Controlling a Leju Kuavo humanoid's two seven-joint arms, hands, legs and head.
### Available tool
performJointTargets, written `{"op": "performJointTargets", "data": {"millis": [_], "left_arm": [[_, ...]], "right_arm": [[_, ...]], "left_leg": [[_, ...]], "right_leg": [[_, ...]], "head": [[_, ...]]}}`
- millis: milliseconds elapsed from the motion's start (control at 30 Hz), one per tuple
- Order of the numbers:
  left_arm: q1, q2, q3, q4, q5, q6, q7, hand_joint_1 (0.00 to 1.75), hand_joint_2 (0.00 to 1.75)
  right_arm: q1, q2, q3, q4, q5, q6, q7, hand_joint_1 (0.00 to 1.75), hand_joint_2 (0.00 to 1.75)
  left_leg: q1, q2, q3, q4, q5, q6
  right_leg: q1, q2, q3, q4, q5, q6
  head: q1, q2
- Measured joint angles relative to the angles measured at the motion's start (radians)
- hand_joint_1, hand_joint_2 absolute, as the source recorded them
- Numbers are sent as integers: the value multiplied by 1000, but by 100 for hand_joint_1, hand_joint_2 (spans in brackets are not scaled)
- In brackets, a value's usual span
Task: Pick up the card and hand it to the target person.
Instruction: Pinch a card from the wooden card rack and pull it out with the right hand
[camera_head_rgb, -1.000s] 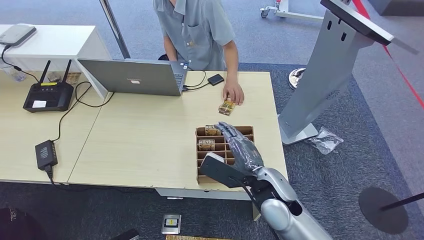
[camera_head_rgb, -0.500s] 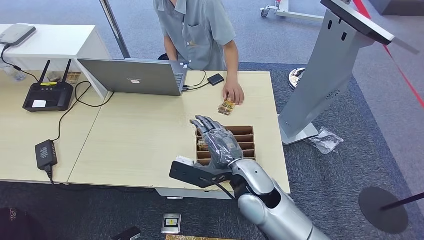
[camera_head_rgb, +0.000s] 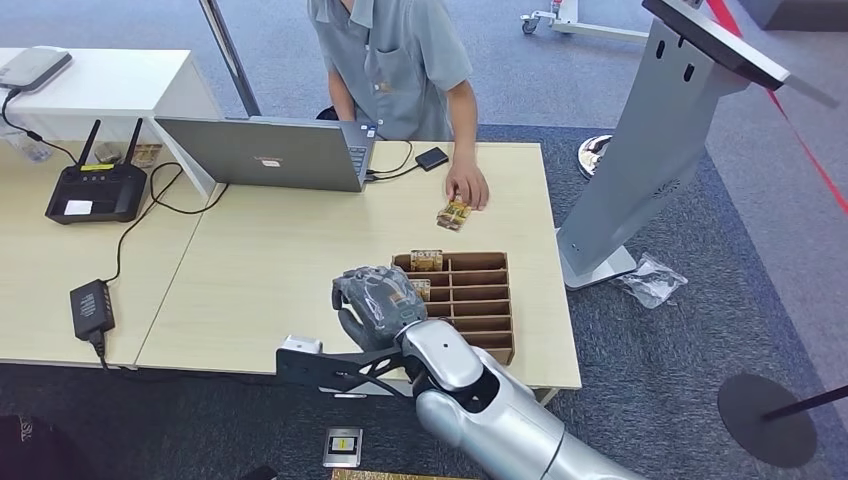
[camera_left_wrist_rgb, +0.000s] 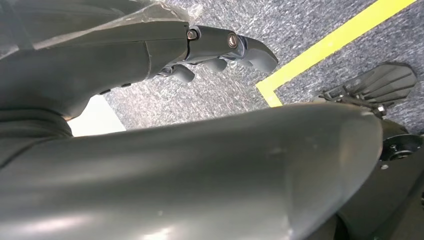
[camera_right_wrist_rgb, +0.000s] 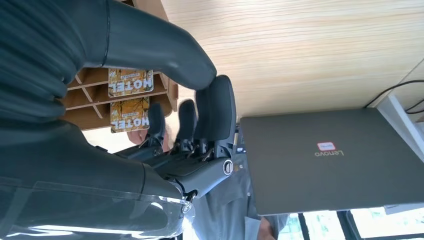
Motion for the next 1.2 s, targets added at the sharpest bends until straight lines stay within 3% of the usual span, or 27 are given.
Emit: {"op": "performJointTargets", "data": {"millis": [300, 600, 933, 1200], "left_arm": [[-4, -2, 0, 0, -11, -6, 25, 0, 0], [-43, -8, 0, 0, -41, -13, 56, 0, 0], [-90, -17, -1, 0, -58, -23, 70, 0, 0], [-116, -23, -1, 0, -63, -25, 71, 0, 0]], "right_arm": [[-24, 49, 17, 134, 26, -71, 63, 137, 175], [-35, 37, 1, 193, 75, -114, 132, 133, 175], [-36, 14, -41, 212, 118, -138, 147, 130, 175], [-38, 11, -70, 214, 142, -171, 119, 98, 175]], "left_leg": [[0, 0, 0, 0, 0, 0], [0, 0, 0, 0, 0, 0], [0, 0, 0, 0, 0, 0], [0, 0, 0, 0, 0, 0]], "right_leg": [[0, 0, 0, 0, 0, 0], [0, 0, -1, 0, 0, 0], [0, 0, -1, 0, 0, 0], [0, 0, -1, 0, 0, 0]], "head": [[0, 0], [0, 0], [0, 0], [0, 0]]}}
